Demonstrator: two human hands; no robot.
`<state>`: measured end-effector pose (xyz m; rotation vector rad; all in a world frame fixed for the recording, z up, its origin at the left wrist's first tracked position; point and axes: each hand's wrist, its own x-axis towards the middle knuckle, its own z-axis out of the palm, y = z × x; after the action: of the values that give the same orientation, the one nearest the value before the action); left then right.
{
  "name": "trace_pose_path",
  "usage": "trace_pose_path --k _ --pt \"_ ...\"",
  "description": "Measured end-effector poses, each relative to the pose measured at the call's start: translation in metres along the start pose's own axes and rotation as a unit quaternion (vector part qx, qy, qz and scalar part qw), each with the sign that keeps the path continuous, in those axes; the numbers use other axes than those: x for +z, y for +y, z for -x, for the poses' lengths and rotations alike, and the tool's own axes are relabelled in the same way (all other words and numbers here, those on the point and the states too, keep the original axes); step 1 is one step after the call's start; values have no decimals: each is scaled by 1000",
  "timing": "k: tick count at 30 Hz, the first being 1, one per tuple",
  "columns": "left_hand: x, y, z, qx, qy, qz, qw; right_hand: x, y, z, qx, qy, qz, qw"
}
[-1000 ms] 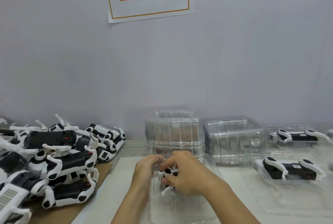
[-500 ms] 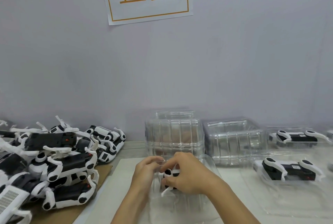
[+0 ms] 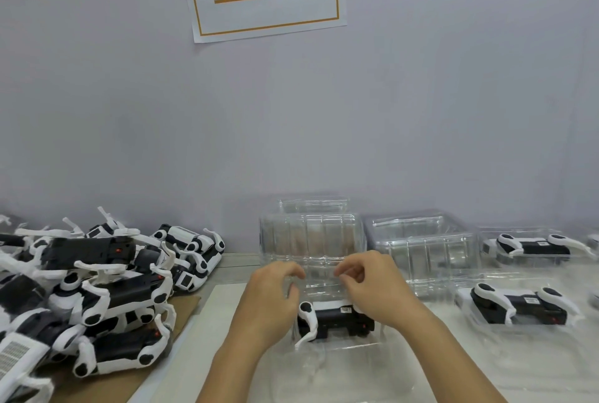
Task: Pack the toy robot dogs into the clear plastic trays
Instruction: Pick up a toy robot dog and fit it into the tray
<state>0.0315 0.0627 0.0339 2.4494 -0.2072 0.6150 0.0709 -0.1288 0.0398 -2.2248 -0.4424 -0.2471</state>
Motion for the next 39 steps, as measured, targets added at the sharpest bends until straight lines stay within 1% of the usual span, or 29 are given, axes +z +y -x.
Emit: trace_pose_path --k 2,5,7,9,12,17,19,27,31,34,39 --pt "0 12 -1 26 -23 4 999 1 4 0 -1 7 8 1000" --pt "7 30 1 38 -122 -6 992 3 4 -1 -10 13 -13 1000" --pt "15 35 5 29 -191 -77 978 2 4 -2 -9 22 -27 999" --pt "20 34 8 32 -226 -151 962 1 4 -1 -4 30 -38 999" --pt "19 34 8 29 -238 -162 957 1 3 0 3 34 -52 998" --pt "12 34 6 12 -267 -110 957 0 3 0 8 36 -63 997" --pt "10 35 6 7 -276 -105 956 0 3 0 5 37 -65 997" --pt "18 59 18 -3 -295 -140 945 -1 5 -1 9 32 -76 997" --pt "31 66 24 8 -291 -203 935 -6 6 0 29 26 -123 992" --pt "32 69 23 13 -298 -210 931 -10 7 1 41 31 -170 984" --pt "37 75 27 3 -307 -214 927 -13 7 2 42 25 -171 984"
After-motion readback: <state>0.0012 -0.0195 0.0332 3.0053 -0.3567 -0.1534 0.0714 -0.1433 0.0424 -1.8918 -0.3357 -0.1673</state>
